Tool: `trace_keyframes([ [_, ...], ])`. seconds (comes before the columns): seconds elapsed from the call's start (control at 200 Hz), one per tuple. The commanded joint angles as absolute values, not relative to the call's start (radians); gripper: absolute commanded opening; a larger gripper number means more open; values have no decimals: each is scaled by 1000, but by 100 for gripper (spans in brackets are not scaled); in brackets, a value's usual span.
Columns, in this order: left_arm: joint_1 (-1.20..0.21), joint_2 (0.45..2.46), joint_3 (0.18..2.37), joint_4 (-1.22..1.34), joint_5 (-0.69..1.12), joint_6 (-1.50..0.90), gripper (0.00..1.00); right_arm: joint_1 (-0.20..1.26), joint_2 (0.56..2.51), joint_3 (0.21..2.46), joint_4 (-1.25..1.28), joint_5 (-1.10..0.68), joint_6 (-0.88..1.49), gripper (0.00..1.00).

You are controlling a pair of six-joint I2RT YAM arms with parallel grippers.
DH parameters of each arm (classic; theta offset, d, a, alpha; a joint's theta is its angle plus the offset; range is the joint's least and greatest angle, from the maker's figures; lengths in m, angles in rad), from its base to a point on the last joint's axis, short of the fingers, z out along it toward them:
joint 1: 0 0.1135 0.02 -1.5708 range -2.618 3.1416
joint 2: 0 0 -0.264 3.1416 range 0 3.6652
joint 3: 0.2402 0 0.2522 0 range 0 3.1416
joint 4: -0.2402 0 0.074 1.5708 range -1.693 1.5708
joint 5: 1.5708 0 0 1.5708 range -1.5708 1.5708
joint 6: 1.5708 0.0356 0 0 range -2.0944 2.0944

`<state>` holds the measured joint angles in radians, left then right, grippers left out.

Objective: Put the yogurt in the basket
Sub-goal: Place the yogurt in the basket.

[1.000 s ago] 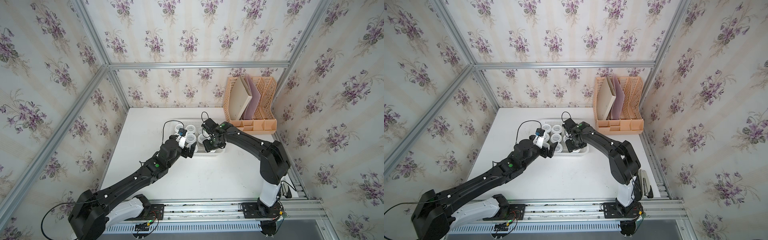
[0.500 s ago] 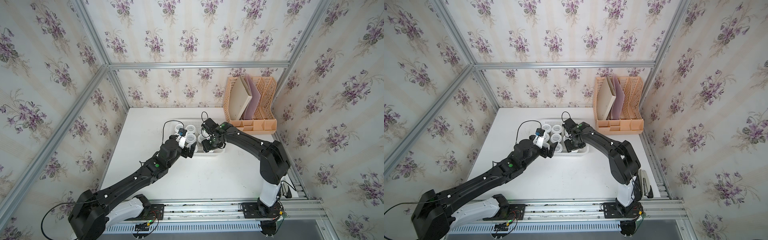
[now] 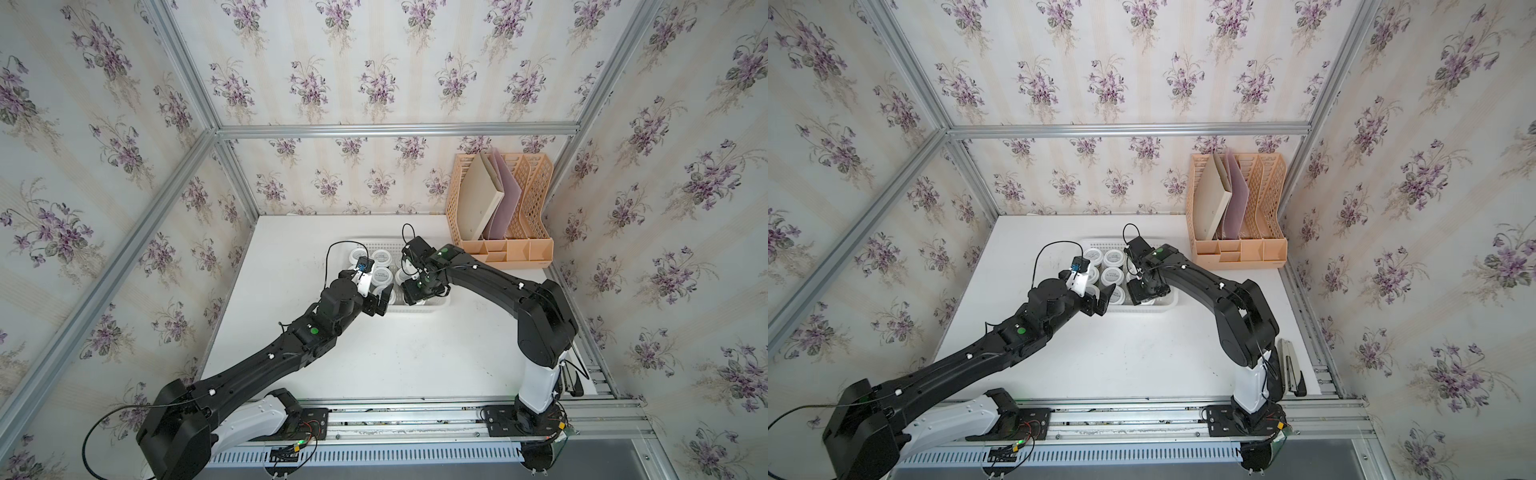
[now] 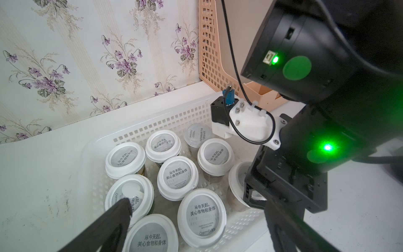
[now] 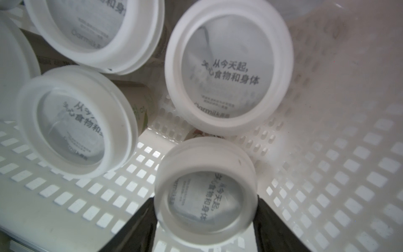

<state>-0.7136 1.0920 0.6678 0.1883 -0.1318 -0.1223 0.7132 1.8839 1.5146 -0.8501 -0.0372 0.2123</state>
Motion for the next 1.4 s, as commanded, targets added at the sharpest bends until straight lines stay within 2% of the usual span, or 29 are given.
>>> trace_keyframes([
  [0.0,-713,1093,678,185,-135,-115,99,715,1875,1520,-840,-38,211,74],
  [0.265,-713,1091,677,185,-135,-115,99,715,1866,1514,-833,-35,213,87],
  [0.535,-713,1091,675,186,-135,-115,99,715,1807,1501,-804,-2,223,90],
  [0.679,-713,1089,673,189,-135,-117,99,708,1767,1477,-789,18,232,83],
  [0.844,-713,1087,672,189,-135,-117,99,685,1738,1442,-782,30,233,70],
  [0.994,-713,1088,672,189,-133,-115,99,680,1736,1433,-771,35,233,64],
  [1.394,-713,1092,675,188,-133,-115,99,681,1779,1453,-747,28,229,63],
])
